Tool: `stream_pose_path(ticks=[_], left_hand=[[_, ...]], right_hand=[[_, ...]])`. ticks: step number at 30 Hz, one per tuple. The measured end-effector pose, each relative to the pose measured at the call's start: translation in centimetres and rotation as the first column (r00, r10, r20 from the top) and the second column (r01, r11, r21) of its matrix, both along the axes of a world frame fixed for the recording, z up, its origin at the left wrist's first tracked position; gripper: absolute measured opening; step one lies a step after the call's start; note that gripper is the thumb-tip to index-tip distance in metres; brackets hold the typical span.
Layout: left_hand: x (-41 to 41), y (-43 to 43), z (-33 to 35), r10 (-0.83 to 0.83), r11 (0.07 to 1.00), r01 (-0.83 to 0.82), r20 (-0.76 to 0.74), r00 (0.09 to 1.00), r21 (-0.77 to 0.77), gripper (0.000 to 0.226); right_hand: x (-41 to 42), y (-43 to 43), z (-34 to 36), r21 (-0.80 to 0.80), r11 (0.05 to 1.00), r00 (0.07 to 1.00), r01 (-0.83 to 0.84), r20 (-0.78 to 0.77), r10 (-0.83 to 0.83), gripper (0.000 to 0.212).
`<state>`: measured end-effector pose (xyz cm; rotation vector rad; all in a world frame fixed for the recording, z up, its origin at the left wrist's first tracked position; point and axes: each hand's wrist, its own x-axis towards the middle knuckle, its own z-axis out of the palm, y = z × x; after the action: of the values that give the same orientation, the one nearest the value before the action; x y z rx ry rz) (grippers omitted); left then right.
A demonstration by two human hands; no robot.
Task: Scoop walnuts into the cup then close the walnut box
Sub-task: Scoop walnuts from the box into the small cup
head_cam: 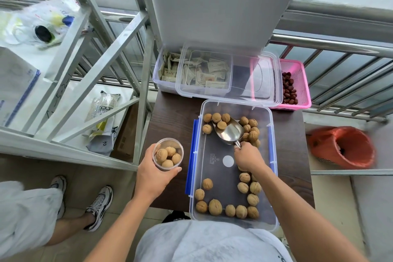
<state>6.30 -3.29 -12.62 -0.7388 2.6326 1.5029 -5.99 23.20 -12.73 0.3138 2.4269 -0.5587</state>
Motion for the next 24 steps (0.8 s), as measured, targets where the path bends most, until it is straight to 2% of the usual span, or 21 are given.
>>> stream_pose_path(ticks=[12,17,24], left_hand=[[0.2,-0.1,-0.1,-0.02,1.0,0.02,0.0,1.0,-0.016,0.086],[0.3,0.1,-0.1,-0.02,1.0,0.02,-0.005,1.0,-0.014,0.089],[0.8,0.5,-0.1,-0.02,1.0,0.02,-0.011,1.0,0.0,0.089]], right_hand=[[2.7,2.2,0.7,-0.143,0.989,0.986,0.045,-0.152,-0.066,0.026],[3.8,2.5,2.0,-0.248,0.966,0.976,0.075,-0.181,-0.122,0.02],[5.8,3.7,3.0,-0.265,0.962,0.98,0.061,-0.167,-0.108,0.023]])
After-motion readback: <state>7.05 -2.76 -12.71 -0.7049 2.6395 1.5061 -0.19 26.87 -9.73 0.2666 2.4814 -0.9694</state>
